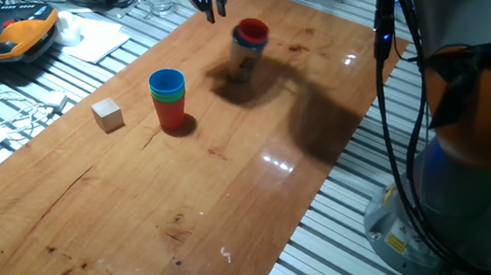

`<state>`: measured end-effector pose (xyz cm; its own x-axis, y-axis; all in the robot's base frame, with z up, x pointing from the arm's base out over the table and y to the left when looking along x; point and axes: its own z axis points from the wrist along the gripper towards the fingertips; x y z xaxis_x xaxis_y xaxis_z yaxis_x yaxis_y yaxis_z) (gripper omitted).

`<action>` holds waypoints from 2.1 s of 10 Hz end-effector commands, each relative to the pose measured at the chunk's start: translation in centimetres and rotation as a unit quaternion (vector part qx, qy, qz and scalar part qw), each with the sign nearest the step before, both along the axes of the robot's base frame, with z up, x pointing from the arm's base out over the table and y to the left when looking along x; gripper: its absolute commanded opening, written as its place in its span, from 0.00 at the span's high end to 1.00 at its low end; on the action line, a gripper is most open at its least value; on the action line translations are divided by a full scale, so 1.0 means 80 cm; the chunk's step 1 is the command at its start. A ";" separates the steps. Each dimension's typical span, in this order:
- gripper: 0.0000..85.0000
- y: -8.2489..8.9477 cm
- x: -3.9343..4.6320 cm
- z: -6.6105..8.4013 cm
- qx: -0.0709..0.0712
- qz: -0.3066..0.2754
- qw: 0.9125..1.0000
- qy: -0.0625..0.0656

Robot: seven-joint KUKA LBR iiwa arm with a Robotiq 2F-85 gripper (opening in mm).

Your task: Stack the cups

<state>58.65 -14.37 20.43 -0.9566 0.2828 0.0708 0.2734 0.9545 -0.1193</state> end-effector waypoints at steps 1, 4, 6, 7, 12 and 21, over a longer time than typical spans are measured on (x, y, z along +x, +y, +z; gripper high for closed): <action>0.60 0.007 0.002 0.006 -0.002 -0.006 1.000 0.002; 0.60 0.027 0.009 0.018 -0.004 -0.018 1.000 0.009; 0.60 0.039 0.012 0.019 0.006 -0.029 1.000 0.009; 0.60 0.053 0.016 0.020 0.006 -0.037 0.999 0.012; 0.60 0.151 0.019 0.007 0.019 -0.086 0.996 0.012; 0.60 0.237 -0.019 -0.047 0.025 -0.084 0.996 -0.010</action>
